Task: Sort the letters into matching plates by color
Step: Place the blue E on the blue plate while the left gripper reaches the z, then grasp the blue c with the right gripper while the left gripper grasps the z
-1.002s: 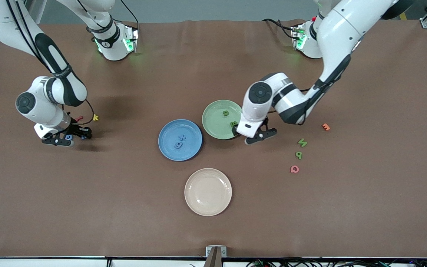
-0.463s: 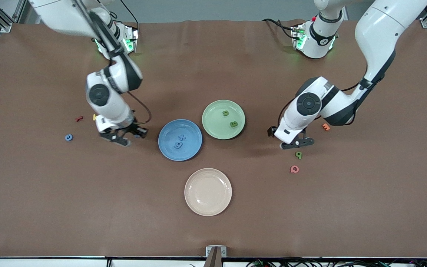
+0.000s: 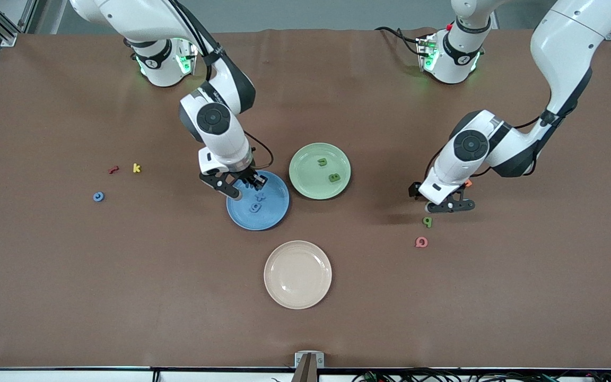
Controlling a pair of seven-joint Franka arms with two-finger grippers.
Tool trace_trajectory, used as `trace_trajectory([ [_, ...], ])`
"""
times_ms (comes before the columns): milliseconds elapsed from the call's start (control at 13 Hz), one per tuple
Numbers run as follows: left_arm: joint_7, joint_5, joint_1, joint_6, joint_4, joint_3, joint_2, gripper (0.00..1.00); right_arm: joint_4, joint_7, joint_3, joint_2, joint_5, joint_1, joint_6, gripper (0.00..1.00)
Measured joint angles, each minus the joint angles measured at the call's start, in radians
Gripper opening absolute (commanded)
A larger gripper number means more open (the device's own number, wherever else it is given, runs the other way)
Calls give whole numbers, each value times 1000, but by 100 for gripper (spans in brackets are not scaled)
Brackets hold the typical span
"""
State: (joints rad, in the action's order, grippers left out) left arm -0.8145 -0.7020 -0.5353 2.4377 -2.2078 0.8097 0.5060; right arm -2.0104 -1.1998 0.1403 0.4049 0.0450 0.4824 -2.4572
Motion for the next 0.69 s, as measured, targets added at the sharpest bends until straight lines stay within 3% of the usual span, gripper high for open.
trace_trajectory([
  [308,2,-65,-41,71,-18,0,39,99,27,21,-15,37,2,-3,29,100],
  [463,2,-70,-41,104,-18,0,62,99,34,137,-27,27,2,-44,96,100],
  [694,-1,-128,-42,124,-14,-11,94,99,-17,449,-38,-48,3,-218,131,79],
])
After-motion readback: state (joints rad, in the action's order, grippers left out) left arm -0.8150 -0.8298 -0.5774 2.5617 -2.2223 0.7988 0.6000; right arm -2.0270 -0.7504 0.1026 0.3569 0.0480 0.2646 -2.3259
